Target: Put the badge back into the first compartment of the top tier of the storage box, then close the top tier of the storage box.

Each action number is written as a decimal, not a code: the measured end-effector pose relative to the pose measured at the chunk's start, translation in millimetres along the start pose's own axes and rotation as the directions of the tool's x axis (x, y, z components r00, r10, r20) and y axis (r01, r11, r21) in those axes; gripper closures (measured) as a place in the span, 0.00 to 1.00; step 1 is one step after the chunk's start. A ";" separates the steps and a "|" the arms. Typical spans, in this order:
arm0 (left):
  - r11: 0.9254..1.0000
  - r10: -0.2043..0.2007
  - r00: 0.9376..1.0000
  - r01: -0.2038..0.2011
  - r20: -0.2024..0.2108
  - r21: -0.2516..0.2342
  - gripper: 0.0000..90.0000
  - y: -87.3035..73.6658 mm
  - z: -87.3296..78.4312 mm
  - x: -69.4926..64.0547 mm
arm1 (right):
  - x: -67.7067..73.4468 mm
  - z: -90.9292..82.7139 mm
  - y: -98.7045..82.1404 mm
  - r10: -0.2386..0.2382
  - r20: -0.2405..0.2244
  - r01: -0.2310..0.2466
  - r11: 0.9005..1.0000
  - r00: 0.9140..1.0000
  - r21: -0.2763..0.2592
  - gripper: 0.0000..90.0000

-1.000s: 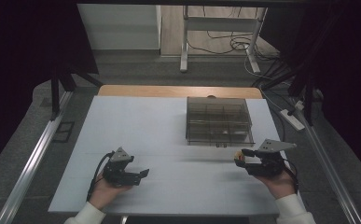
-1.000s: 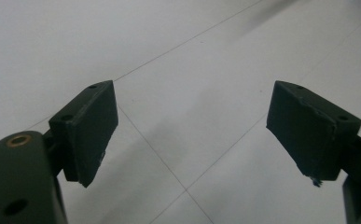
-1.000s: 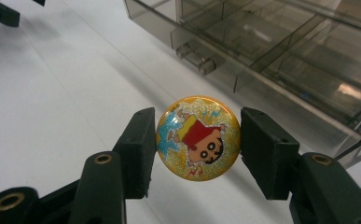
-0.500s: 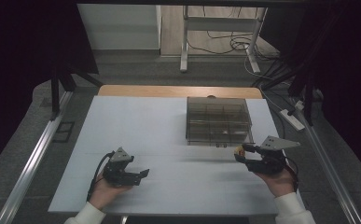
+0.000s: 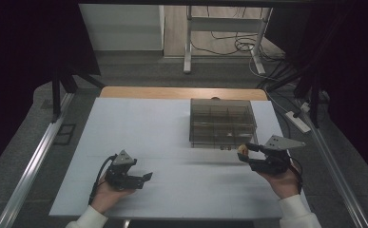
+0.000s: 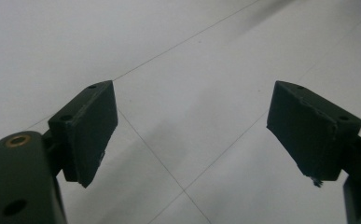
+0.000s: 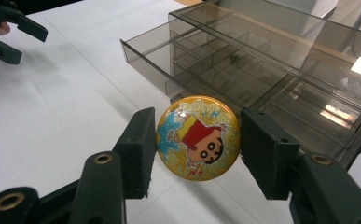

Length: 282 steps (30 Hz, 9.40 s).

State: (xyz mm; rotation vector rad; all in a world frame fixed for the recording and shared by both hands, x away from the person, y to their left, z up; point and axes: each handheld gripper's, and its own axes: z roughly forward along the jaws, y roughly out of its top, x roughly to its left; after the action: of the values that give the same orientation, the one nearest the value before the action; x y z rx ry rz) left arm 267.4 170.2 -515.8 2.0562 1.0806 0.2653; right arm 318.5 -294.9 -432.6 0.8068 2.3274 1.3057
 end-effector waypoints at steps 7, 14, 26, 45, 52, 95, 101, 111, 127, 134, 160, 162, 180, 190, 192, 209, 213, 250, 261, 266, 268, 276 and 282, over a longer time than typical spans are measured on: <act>1.000 -0.002 1.000 0.002 -0.003 -0.001 0.18 -0.2 -0.1 0.5 | -1.2 3.3 4.4 -0.002 0.007 0.002 1.000 1.000 -0.007 0.52; 1.000 -0.001 1.000 0.001 0.000 0.000 0.18 -0.1 0.2 0.3 | -1.7 7.5 9.6 -0.007 0.012 0.007 1.000 1.000 -0.014 0.52; 1.000 0.001 1.000 -0.001 0.000 0.005 0.18 -0.6 0.6 0.5 | 0.3 20.0 17.4 -0.012 -0.006 0.011 1.000 1.000 -0.020 0.52; 1.000 0.001 1.000 -0.001 0.000 0.003 0.18 -0.5 0.5 0.2 | 4.2 29.7 26.9 -0.027 -0.016 0.027 0.999 0.999 -0.031 0.52; 1.000 0.001 1.000 -0.001 -0.001 0.002 0.18 -0.5 0.0 0.3 | 5.0 35.4 30.0 -0.027 -0.023 0.027 0.999 0.999 -0.032 0.52; 1.000 0.008 1.000 -0.008 0.002 0.001 0.18 -0.2 -0.7 -1.0 | 9.5 75.0 50.2 -0.055 -0.054 0.053 0.998 0.997 -0.027 0.52; 1.000 0.008 1.000 -0.008 0.002 0.001 0.18 -0.2 -0.8 -0.6 | 10.7 82.8 53.2 -0.064 -0.058 0.063 0.998 0.996 -0.020 0.52; 1.000 0.008 1.000 -0.008 0.001 0.002 0.18 -0.4 -0.7 -0.5 | 12.6 96.6 61.8 -0.075 -0.071 0.073 0.997 0.995 -0.021 0.52; 1.000 0.003 1.000 -0.003 0.004 0.001 0.18 -1.0 -0.9 1.2 | 13.6 115.8 67.1 -0.082 -0.067 0.082 0.997 0.994 0.000 0.52; 1.000 0.005 1.000 -0.005 0.004 0.002 0.18 -0.9 -0.7 0.8 | 11.5 116.3 66.2 -0.076 -0.062 0.076 0.997 0.995 0.007 0.52; 1.000 0.004 1.000 -0.004 0.004 0.001 0.18 -1.4 -1.1 1.7 | 14.6 105.3 64.4 -0.059 -0.067 0.057 0.998 0.996 -0.029 0.34; 1.000 0.004 1.000 -0.004 0.004 0.001 0.18 -1.3 -1.1 1.9 | 15.1 103.1 62.6 -0.059 -0.065 0.058 0.998 0.996 -0.022 0.33; 1.000 0.012 1.000 -0.012 0.010 0.000 0.18 1.2 0.5 2.5 | 14.0 79.6 43.9 -0.028 -0.024 0.028 0.999 0.999 -0.021 0.33; 1.000 0.012 1.000 -0.012 0.014 0.001 0.18 1.8 1.4 2.2 | 13.6 64.0 34.0 -0.012 -0.008 0.012 1.000 1.000 -0.024 0.33; 1.000 0.012 1.000 -0.012 0.015 -0.001 0.18 2.0 1.6 2.3 | 13.1 60.3 31.2 -0.009 -0.004 0.008 1.000 1.000 -0.020 0.33; 1.000 0.011 1.000 -0.012 0.017 0.003 0.17 1.8 2.1 2.5 | 10.6 23.7 8.8 0.028 0.035 -0.027 0.999 0.999 -0.030 0.33; 1.000 0.011 1.000 -0.011 0.016 0.003 0.17 1.8 2.2 2.7 | 11.1 15.0 0.5 0.038 0.047 -0.036 0.999 0.998 -0.028 0.33; 1.000 0.009 1.000 -0.009 0.016 0.002 0.17 0.7 1.6 4.8 | 14.8 3.0 -27.1 0.052 0.076 -0.053 0.999 0.996 0.014 0.37; 1.000 0.008 1.000 -0.008 0.013 0.001 0.17 0.1 0.9 3.8 | 15.2 10.1 -28.1 -0.004 0.096 0.001 1.000 0.995 0.031 0.96; 1.000 0.008 1.000 -0.008 0.012 0.001 0.17 0.1 0.8 3.7 | 12.6 14.5 -28.3 -0.001 0.092 -0.002 1.000 0.996 0.031 0.99; 1.000 0.010 1.000 -0.010 0.012 0.002 0.17 0.1 0.9 3.3 | 12.2 17.7 -28.4 -0.001 0.091 -0.002 1.000 0.996 0.031 0.99; 1.000 0.009 1.000 -0.009 0.012 0.002 0.17 -0.2 0.9 3.4 | 11.2 35.2 -23.5 -0.020 0.087 0.017 0.999 0.996 0.038 0.99; 1.000 0.010 1.000 -0.010 0.010 0.003 0.17 -0.6 1.0 3.6 | 8.5 39.8 -22.9 -0.028 0.106 0.024 0.999 0.994 0.037 0.99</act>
State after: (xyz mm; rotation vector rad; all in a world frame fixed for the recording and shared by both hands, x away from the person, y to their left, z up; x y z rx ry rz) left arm 269.7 172.6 -517.5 2.0637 1.0656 0.2577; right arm 326.8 -272.8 -472.8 0.8336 2.2760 1.1836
